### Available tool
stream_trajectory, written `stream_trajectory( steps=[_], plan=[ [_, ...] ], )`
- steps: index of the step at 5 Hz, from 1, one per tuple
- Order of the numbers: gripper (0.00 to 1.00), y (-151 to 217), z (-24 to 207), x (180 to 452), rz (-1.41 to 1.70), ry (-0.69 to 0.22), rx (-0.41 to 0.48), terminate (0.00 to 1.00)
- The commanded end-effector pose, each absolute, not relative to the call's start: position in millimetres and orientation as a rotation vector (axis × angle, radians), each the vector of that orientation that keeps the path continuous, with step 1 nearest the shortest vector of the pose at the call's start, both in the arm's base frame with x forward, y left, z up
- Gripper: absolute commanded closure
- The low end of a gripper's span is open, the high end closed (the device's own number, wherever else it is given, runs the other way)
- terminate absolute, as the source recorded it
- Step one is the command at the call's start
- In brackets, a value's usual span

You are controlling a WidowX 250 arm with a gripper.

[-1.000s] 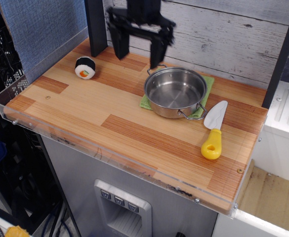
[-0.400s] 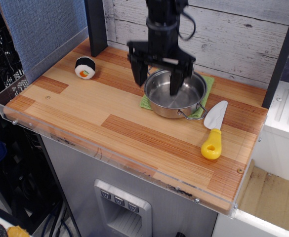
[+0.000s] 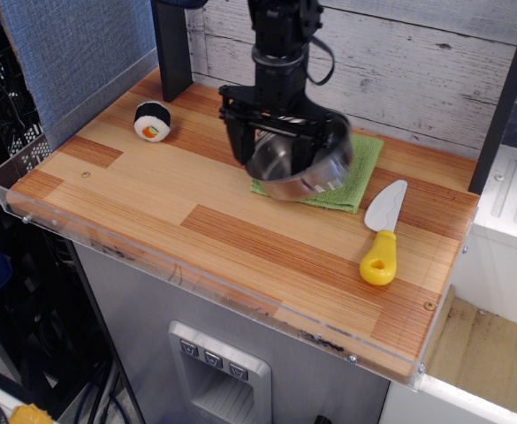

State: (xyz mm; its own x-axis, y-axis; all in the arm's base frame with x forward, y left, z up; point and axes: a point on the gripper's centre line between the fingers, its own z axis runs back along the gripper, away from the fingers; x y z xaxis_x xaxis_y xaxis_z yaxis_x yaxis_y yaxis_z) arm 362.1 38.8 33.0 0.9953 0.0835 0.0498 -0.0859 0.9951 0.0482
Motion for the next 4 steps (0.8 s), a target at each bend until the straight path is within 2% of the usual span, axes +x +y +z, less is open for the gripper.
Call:
stream_trajectory(
  steps=[1, 2, 3, 4],
  plan=[
    [0.0, 54.0, 46.2, 370.5, 0.085, -0.074, 0.063, 0.0],
    [0.0, 51.6, 47.5, 371.0, 0.071, -0.075, 0.072, 0.0],
    [1.0, 48.9, 43.8, 370.6, 0.052, -0.076, 0.066, 0.0],
    [1.0, 45.2, 41.9, 370.5, 0.037, -0.076, 0.077, 0.0]
  ],
)
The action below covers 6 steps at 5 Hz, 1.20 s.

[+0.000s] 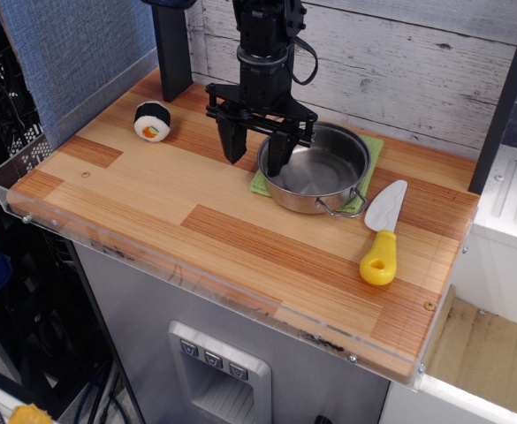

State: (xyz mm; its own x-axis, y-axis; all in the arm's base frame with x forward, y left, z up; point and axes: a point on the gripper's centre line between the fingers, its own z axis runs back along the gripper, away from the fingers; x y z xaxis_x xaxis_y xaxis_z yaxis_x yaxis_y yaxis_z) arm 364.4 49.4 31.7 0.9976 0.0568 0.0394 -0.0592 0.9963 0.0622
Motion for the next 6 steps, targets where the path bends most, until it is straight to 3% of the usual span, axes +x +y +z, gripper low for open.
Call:
stream_trajectory(
  steps=[1, 2, 3, 4, 5, 6],
  plan=[
    [1.0, 42, 40, 370, 0.033, -0.076, 0.084, 0.0],
    [1.0, 40, 37, 370, 0.024, -0.073, 0.084, 0.0],
    [1.0, 34, 53, 374, -0.007, -0.128, 0.041, 0.0],
    [1.0, 24, 90, 372, -0.026, -0.224, -0.034, 0.0],
    [1.0, 30, 120, 354, -0.024, -0.248, -0.109, 0.0],
    [1.0, 61, 138, 328, 0.011, -0.228, -0.121, 0.0]
  ],
)
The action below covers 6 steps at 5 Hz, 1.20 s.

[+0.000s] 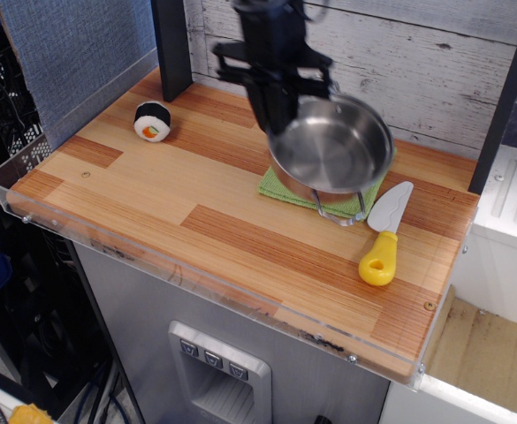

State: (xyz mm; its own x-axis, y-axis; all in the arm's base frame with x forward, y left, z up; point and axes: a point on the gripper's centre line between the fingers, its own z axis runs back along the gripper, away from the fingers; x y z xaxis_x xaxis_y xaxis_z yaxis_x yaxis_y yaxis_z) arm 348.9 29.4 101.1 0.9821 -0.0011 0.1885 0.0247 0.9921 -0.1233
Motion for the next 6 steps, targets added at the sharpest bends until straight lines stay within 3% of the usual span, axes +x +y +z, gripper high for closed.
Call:
stream_trajectory(
  steps=[1, 3, 4, 6],
  plan=[
    [1.0, 96, 136, 312, 0.036, -0.183, -0.061, 0.0],
    [1.0, 157, 115, 294, 0.075, -0.147, -0.004, 0.0],
    [1.0, 176, 90, 292, 0.103, -0.106, 0.011, 0.0],
    [1.0, 180, 53, 302, 0.089, -0.035, 0.039, 0.0]
  ],
)
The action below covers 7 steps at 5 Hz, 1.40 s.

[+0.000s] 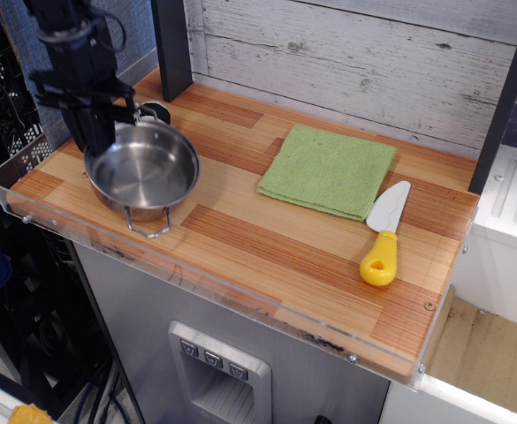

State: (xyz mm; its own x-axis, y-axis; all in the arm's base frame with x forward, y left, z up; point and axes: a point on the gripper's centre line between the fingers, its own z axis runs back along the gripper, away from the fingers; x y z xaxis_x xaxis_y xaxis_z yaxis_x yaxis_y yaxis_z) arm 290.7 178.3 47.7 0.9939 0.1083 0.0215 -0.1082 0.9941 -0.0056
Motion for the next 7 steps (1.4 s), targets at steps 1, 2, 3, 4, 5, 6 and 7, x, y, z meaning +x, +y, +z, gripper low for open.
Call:
stream_trajectory(
  steps=[1, 2, 3, 4, 5, 6, 7],
  plan=[
    [1.0, 180, 47, 302, 0.094, -0.02, 0.03, 0.0],
    [0.0, 177, 51, 301, 0.082, -0.006, 0.039, 0.0],
    [0.0, 176, 66, 300, 0.057, -0.035, 0.046, 0.0],
    [0.0, 171, 106, 294, 0.037, -0.121, 0.073, 0.0],
    [0.0, 167, 145, 285, 0.017, -0.205, 0.1, 0.0],
    [0.0, 154, 170, 283, 0.019, -0.241, 0.12, 0.0],
    [0.0, 137, 174, 287, 0.001, -0.252, 0.109, 0.0]
  ],
)
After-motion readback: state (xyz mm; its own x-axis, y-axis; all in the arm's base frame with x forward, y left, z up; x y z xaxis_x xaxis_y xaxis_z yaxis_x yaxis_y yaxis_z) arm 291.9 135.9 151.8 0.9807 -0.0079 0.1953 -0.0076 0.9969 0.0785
